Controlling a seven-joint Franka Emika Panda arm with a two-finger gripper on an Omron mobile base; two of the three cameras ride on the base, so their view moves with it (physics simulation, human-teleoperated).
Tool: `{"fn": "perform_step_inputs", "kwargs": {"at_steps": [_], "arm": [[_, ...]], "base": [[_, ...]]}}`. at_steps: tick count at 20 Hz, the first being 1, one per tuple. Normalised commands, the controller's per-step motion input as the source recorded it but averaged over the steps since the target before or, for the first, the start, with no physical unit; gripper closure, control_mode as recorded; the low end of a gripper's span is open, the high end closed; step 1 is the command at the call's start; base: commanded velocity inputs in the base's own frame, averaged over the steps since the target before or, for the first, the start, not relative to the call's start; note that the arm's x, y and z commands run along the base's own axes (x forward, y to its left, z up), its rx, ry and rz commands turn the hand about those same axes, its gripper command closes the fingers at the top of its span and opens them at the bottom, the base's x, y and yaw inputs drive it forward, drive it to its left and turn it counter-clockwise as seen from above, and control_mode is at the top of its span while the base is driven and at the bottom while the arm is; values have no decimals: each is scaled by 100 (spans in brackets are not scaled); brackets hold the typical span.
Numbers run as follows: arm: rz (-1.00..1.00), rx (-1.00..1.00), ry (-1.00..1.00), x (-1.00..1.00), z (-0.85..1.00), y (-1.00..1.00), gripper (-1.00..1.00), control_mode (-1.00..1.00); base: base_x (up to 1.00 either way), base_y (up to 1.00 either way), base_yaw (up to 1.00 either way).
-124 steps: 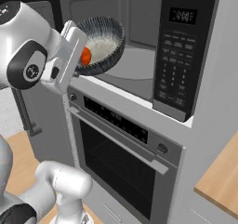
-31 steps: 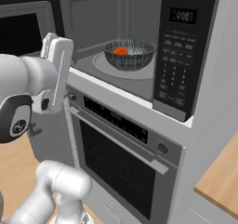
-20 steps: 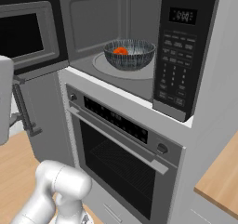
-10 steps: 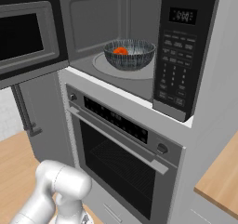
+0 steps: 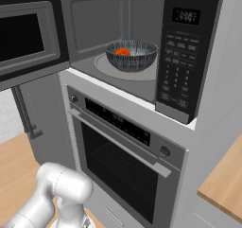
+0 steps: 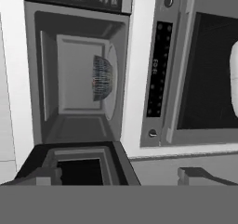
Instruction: Pick the squash from the sink and place it in the bowl. Then pick the bowl and place it in the microwave. Then close the microwave door and press the start button.
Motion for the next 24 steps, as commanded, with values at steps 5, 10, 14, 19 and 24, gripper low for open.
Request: {"fn": "perform_step_inputs", "kwargs": {"at_steps": [5, 10, 14, 19, 24], "arm": [[-7, -8, -3, 17, -22, 76, -100, -100], [-7, -8, -1, 24, -35, 70, -100, -100], [-7, -12, -2, 12, -35, 70, -100, -100], [-7, -14, -3, 16, -35, 70, -100, -100], [-6, -6, -2, 57, -45, 48, -100, -100]], "base": [[0, 0, 0], [0, 0, 0], [0, 0, 0], [0, 0, 0], [0, 0, 0]]}}
